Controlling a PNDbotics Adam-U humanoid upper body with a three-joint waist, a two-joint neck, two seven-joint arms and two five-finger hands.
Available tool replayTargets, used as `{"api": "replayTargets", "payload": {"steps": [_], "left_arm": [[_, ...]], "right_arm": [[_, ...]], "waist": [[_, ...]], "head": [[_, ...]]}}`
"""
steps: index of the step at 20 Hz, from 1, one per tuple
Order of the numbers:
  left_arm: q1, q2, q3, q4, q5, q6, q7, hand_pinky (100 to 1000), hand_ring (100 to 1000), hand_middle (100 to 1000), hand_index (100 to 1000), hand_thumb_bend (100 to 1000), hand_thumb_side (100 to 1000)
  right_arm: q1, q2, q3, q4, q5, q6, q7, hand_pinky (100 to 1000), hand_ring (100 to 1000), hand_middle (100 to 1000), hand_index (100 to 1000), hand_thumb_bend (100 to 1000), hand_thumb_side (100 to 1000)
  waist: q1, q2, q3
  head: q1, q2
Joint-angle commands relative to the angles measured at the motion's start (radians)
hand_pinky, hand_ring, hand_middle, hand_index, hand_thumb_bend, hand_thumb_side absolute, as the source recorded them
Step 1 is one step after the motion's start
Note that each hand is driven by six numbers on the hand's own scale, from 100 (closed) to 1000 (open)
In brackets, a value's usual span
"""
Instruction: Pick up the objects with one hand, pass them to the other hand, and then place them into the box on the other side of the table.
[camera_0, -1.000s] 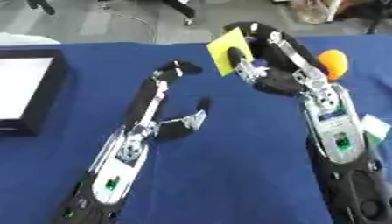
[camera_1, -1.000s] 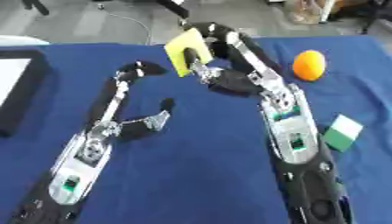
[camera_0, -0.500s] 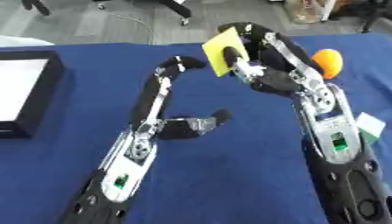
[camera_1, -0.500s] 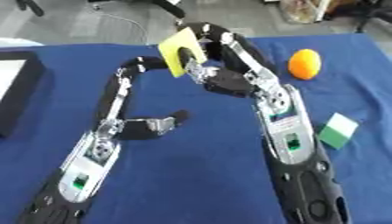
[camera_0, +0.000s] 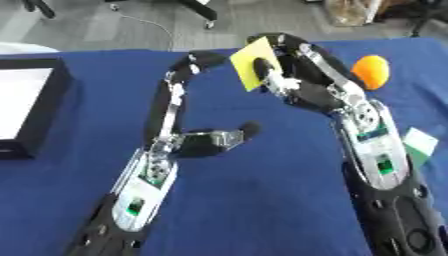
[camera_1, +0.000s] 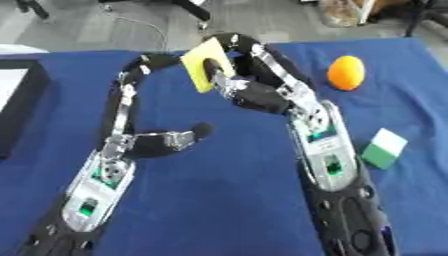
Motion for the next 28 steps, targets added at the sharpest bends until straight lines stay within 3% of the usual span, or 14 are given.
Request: {"api": "replayTargets", "payload": {"steps": [1,11,14,28], "left_arm": [[-0.013,-0.003,0.003,-0.023,-0.004,0.007,0.034,867,806,715,780,695,380],[-0.012,-0.004,0.001,-0.017,-0.01,0.012,0.057,867,805,712,778,680,373],[-0.012,-0.005,0.001,-0.015,-0.012,0.013,0.053,868,803,705,776,623,386],[-0.014,-0.013,-0.011,-0.01,0.0,-0.005,-0.006,873,808,709,781,633,402]], "right_arm": [[-0.006,0.002,0.004,-0.01,-0.009,0.009,0.0,608,404,561,625,100,444],[0.003,-0.001,0.009,-0.004,-0.024,0.019,0.007,608,404,559,623,100,450],[0.006,0.001,0.019,0.002,-0.033,0.025,0.017,610,404,559,621,100,462],[0.002,0.006,0.052,0.036,-0.059,0.033,0.063,606,400,554,615,100,444]], "waist": [[-0.007,0.001,0.0],[-0.006,0.003,-0.002],[-0.006,0.004,-0.003],[-0.008,0.006,-0.004]], "head": [[0.0,-0.003],[-0.002,-0.003],[-0.004,-0.003],[-0.007,-0.003]]}}
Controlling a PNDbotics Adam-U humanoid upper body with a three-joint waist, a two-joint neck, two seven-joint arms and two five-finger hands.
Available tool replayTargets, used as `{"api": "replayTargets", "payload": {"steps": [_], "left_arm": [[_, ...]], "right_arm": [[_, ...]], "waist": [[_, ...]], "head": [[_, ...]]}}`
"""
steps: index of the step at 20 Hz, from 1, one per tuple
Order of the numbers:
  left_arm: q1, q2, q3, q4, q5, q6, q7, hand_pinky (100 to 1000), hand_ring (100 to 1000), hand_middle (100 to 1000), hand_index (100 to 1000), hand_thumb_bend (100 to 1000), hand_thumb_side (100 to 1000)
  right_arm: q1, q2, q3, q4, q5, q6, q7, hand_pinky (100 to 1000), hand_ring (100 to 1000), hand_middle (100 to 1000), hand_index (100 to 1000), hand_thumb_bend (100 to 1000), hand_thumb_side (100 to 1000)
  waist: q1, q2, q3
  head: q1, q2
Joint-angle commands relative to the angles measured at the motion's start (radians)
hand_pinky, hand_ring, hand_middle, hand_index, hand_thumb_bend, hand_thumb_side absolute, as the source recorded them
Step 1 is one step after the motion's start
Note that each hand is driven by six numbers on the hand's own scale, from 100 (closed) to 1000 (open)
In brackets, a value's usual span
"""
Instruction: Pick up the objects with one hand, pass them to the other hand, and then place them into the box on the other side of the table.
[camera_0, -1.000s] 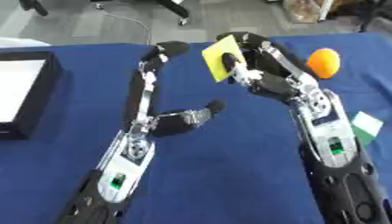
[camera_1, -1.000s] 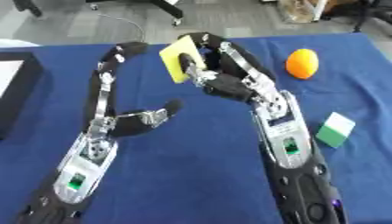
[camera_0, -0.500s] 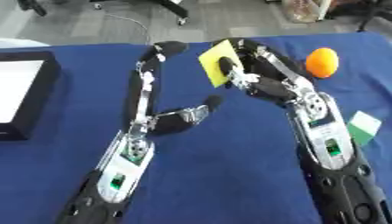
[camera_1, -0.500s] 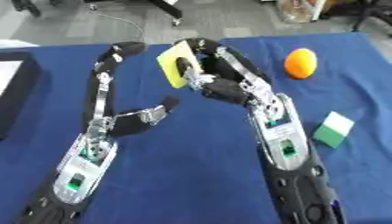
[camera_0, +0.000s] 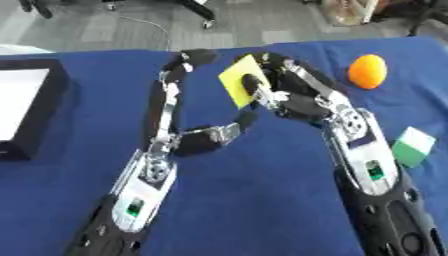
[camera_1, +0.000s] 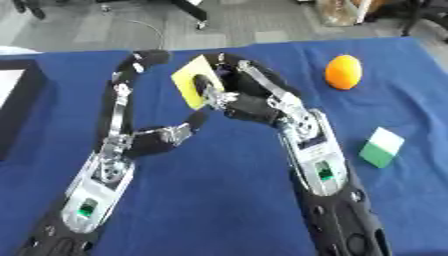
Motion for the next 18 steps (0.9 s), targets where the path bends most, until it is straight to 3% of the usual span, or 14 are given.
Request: {"api": "replayTargets", "payload": {"steps": [1,18], "left_arm": [[-0.015,-0.005,-0.004,-0.012,0.006,-0.006,-0.013,873,807,707,778,630,400],[-0.015,-0.009,-0.007,-0.012,0.038,-0.007,0.025,851,761,630,705,402,417]], "right_arm": [[-0.016,0.006,0.007,0.0,-0.009,-0.001,0.008,606,399,554,615,100,443],[-0.015,-0.003,0.011,0.027,-0.023,0.011,0.015,603,397,552,614,100,444]], "waist": [[-0.008,0.005,0.0],[-0.008,0.005,-0.003]], "head": [[-0.004,-0.003],[-0.007,-0.003]]}}
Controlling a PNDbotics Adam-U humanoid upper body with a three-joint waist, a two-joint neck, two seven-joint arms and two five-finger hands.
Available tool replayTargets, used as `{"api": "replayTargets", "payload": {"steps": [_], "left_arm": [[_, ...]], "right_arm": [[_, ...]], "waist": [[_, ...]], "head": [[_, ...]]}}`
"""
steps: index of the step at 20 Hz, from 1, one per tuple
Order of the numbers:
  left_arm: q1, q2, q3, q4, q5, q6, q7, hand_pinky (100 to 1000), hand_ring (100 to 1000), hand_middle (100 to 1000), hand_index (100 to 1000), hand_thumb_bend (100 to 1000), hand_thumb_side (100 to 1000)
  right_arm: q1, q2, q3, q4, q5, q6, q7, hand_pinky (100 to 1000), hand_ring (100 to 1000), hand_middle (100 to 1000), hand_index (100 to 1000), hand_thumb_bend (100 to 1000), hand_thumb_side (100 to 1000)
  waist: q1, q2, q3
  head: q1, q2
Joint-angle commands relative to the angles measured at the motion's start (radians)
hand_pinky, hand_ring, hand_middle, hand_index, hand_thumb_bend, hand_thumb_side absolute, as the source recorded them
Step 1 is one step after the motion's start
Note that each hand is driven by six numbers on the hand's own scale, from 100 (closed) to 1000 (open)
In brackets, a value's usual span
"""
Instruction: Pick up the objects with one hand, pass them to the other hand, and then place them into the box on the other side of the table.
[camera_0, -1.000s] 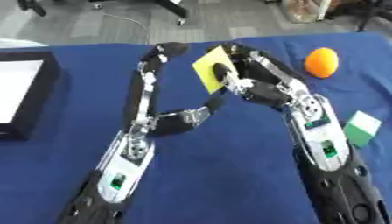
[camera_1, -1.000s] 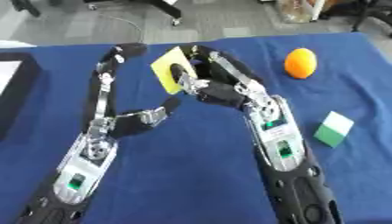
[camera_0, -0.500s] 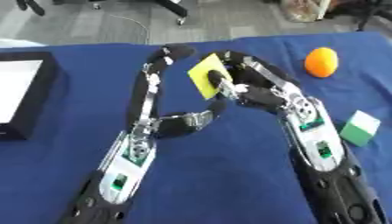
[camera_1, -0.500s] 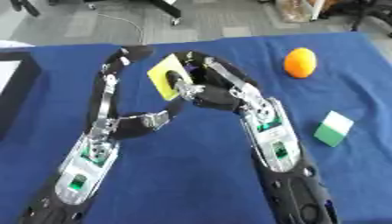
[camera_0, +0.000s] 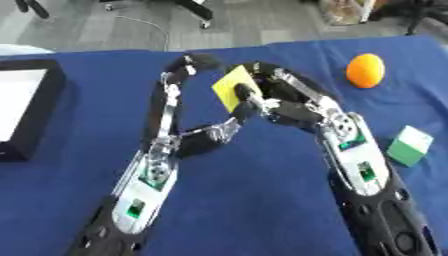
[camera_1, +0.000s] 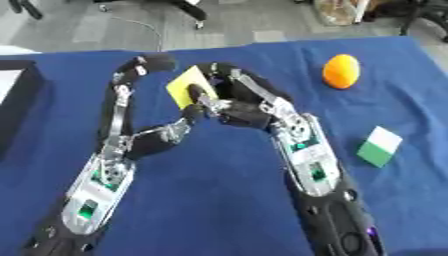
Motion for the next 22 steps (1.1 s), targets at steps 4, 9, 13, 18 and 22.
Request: {"api": "replayTargets", "payload": {"steps": [4,9,13,18,22], "left_arm": [[-0.015,-0.009,-0.001,-0.012,0.014,-0.001,0.018,846,754,619,695,365,406],[-0.015,-0.009,-0.003,-0.01,0.015,-0.003,0.025,844,750,613,686,350,392],[-0.015,-0.009,-0.004,-0.009,0.013,-0.006,0.022,844,749,611,684,370,364],[-0.011,-0.002,-0.009,-0.007,-0.003,-0.015,-0.021,854,772,646,720,474,345],[0.002,0.01,-0.007,-0.013,-0.026,-0.024,-0.062,860,787,670,743,518,346]], "right_arm": [[-0.015,-0.002,0.001,0.001,-0.01,0.012,-0.003,603,397,552,615,100,448],[-0.017,-0.003,0.002,0.01,-0.015,0.018,-0.003,604,398,553,616,100,452],[-0.019,-0.003,0.001,0.014,-0.021,0.022,-0.002,603,398,553,616,100,454],[-0.024,0.0,0.0,0.016,-0.029,0.028,-0.003,602,398,552,615,100,455],[-0.029,0.002,0.0,0.015,-0.033,0.031,-0.003,601,397,552,615,100,457]], "waist": [[-0.008,0.005,-0.001],[-0.009,0.004,-0.001],[-0.011,0.003,0.001],[-0.011,0.003,-0.001],[-0.01,0.004,-0.003]], "head": [[-0.004,-0.003],[-0.006,-0.003],[-0.007,-0.003],[-0.007,-0.003],[-0.007,-0.003]]}}
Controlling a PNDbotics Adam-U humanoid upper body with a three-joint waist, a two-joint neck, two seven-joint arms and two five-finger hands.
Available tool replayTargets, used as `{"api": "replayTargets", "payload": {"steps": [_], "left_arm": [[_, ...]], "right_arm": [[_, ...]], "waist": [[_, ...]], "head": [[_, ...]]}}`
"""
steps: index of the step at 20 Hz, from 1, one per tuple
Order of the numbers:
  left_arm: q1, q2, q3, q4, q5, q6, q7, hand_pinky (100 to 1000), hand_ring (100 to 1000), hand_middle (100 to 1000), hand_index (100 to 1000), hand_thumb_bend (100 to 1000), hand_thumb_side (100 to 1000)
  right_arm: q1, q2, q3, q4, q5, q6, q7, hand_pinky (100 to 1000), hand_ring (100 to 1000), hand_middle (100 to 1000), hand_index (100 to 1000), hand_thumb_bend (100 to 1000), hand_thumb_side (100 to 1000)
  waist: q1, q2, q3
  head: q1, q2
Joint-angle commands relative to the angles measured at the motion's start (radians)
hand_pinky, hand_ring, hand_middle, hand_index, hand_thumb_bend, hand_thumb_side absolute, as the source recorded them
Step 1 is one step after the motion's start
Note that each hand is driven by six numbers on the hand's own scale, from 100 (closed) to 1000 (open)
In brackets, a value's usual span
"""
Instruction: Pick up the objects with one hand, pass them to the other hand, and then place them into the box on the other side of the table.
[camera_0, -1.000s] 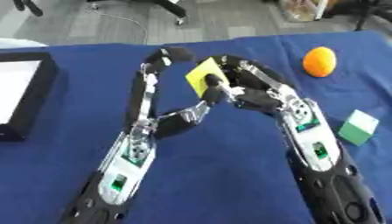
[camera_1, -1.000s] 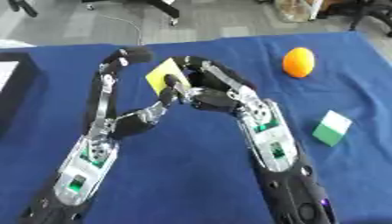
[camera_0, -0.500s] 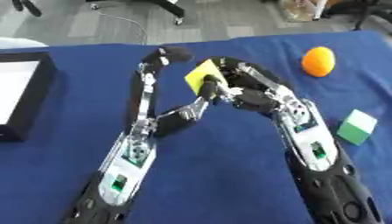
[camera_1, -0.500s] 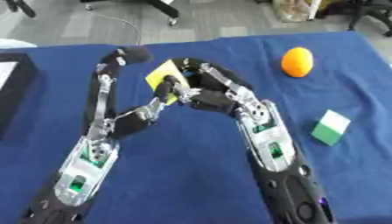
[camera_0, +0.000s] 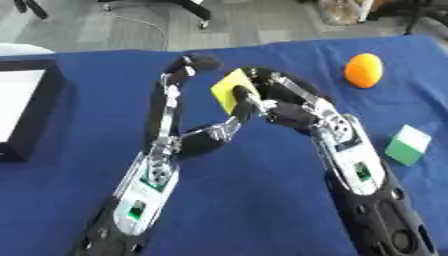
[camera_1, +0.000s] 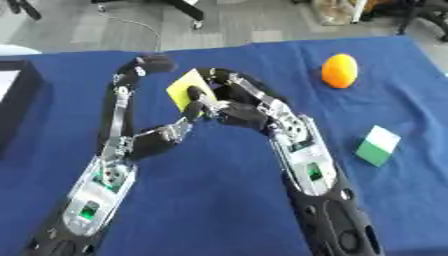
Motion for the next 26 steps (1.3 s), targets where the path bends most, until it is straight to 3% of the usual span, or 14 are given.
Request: {"api": "replayTargets", "payload": {"steps": [1,11,16,26], "left_arm": [[0.0,0.018,0.001,-0.017,-0.02,-0.004,-0.029,861,788,674,746,523,343],[0.008,0.013,0.006,-0.002,-0.08,-0.001,-0.02,857,788,684,757,485,301],[0.005,0.003,0.01,0.003,-0.091,0.018,0.029,852,787,692,763,435,272],[-0.003,-0.009,0.005,0.01,-0.115,0.048,0.145,848,785,709,784,421,233]], "right_arm": [[-0.022,0.002,0.0,-0.01,-0.009,0.004,0.001,601,397,551,615,100,456],[-0.028,0.004,0.006,-0.021,-0.021,0.008,0.008,600,397,550,614,100,456],[-0.027,0.001,0.01,-0.029,-0.027,0.008,0.016,599,396,548,614,100,454],[-0.026,0.0,0.013,-0.032,-0.032,0.01,0.025,598,395,546,613,100,454]], "waist": [[-0.01,0.004,-0.002],[-0.01,0.005,-0.004],[-0.01,0.005,-0.006],[-0.011,0.005,-0.007]], "head": [[-0.003,-0.003],[0.003,-0.003],[0.004,-0.003],[0.004,-0.003]]}}
